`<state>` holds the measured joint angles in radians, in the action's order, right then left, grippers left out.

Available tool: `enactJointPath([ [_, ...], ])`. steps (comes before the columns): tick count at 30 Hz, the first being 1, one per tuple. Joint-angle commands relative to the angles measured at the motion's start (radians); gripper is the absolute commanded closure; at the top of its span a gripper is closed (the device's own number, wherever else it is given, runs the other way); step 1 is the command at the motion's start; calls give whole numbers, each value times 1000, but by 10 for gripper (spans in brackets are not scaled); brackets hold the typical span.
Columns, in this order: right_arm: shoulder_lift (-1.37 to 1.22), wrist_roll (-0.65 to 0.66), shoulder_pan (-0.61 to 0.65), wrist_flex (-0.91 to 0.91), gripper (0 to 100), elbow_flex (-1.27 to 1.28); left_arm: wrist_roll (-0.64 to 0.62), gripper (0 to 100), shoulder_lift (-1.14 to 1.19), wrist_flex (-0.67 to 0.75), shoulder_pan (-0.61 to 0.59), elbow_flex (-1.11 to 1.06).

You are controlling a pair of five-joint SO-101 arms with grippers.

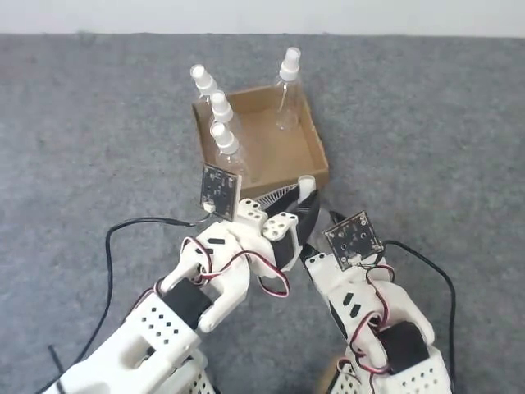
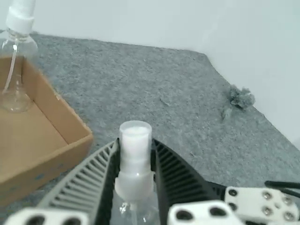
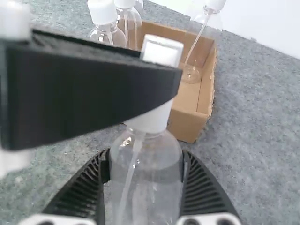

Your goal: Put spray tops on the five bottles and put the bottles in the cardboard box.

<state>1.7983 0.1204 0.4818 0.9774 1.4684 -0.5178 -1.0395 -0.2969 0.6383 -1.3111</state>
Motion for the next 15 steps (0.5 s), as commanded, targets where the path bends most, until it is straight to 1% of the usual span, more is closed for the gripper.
enactJointPath([
  [1,18,-14,-13,-12,979,-58,118,971,17,6,15,44],
  [5,18,-14,-15,-13,979,-57,129,897,15,-35,-38,54],
  [8,18,-14,-18,-13,979,-57,129,867,15,-81,-75,88],
  [12,18,-12,-18,-13,979,-55,129,855,15,-204,-89,165],
  [15,18,-9,-18,-13,979,-44,129,821,15,-321,-84,214],
])
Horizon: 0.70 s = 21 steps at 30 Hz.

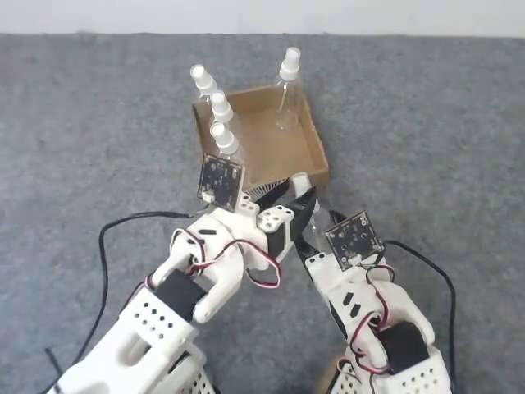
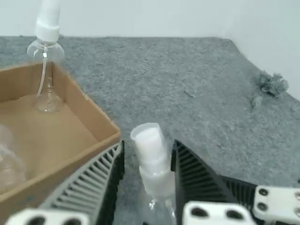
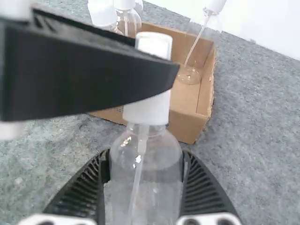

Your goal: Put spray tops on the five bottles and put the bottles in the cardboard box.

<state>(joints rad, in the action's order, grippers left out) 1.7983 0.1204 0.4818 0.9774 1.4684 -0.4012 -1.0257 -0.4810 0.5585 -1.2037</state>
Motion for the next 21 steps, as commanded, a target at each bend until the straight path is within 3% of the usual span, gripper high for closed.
enactJointPath([
  [1,18,-9,-18,-13,979,-44,12,806,2,-176,-5,120],
  [8,18,-8,-18,-25,979,-40,12,742,2,-354,-5,203],
  [21,18,-6,-18,-25,978,-20,12,746,-31,-364,-9,199],
])
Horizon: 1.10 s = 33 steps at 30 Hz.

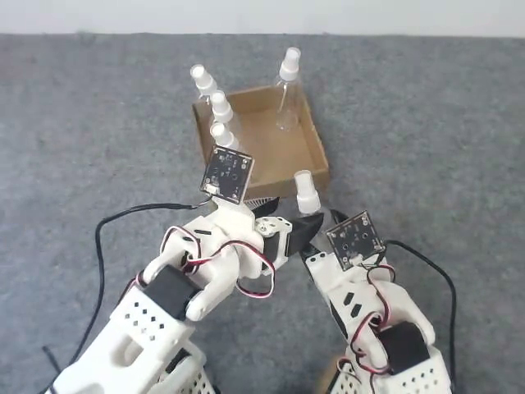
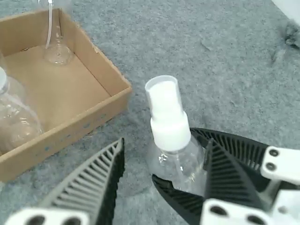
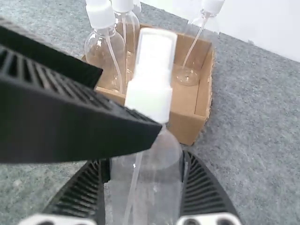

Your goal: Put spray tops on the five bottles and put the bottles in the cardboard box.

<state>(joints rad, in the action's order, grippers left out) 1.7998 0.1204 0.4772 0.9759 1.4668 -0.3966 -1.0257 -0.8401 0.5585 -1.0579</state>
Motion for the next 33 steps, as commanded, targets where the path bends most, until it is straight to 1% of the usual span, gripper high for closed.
enactJointPath([
  [1,16,-6,-13,-24,978,-18,8,746,-57,-6,-11,48],
  [8,16,-6,-13,-24,978,-18,8,746,-310,-20,-29,-47],
  [15,16,-6,-13,-18,977,-17,8,750,-528,-26,-107,-108],
  [19,16,-6,-13,-18,977,-17,15,814,-641,-15,-149,-128],
  [21,16,-6,-13,-18,977,-17,15,836,-678,5,-153,-130],
  [29,16,-6,-13,-18,976,-17,17,850,-723,15,-155,-133],
  [31,16,-6,-10,-16,975,-15,23,889,-723,15,-157,-133],
  [33,16,-6,-8,-19,975,-6,77,943,-724,14,-175,-133],
])
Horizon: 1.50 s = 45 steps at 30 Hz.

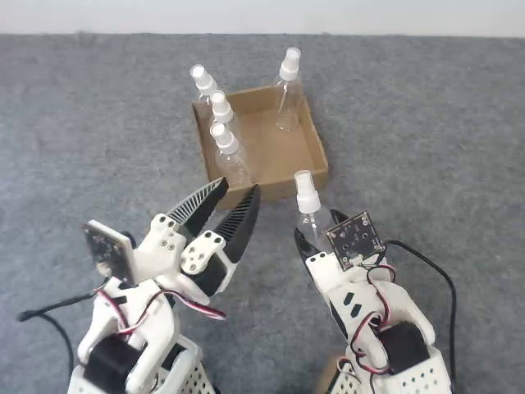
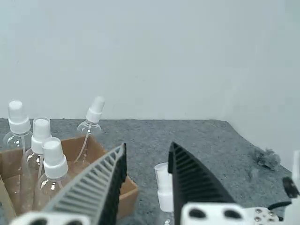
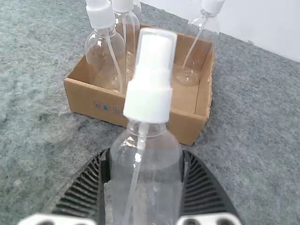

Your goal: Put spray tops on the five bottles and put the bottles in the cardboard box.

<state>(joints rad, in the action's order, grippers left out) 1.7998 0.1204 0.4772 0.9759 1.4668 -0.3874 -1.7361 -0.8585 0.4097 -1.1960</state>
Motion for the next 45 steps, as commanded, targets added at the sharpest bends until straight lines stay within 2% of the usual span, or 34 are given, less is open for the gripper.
enactJointPath([
  [1,16,-6,-7,-24,975,2,94,973,-14,34,-41,5],
  [11,16,-9,-5,-25,974,3,118,988,-14,28,-255,-62],
  [18,16,-15,-7,-65,974,11,-17,988,-14,80,-439,-177],
  [22,16,-35,-5,-73,974,6,-37,988,-14,120,-517,-209],
  [29,16,-72,-13,-177,976,9,-37,988,-14,123,-585,-232],
  [35,16,-72,-10,-265,976,9,-31,988,-14,232,-663,-300],
  [40,16,-72,-10,-326,978,8,28,988,-14,304,-678,-352],
  [45,16,-72,-8,-372,978,2,32,988,-14,307,-677,-360],
])
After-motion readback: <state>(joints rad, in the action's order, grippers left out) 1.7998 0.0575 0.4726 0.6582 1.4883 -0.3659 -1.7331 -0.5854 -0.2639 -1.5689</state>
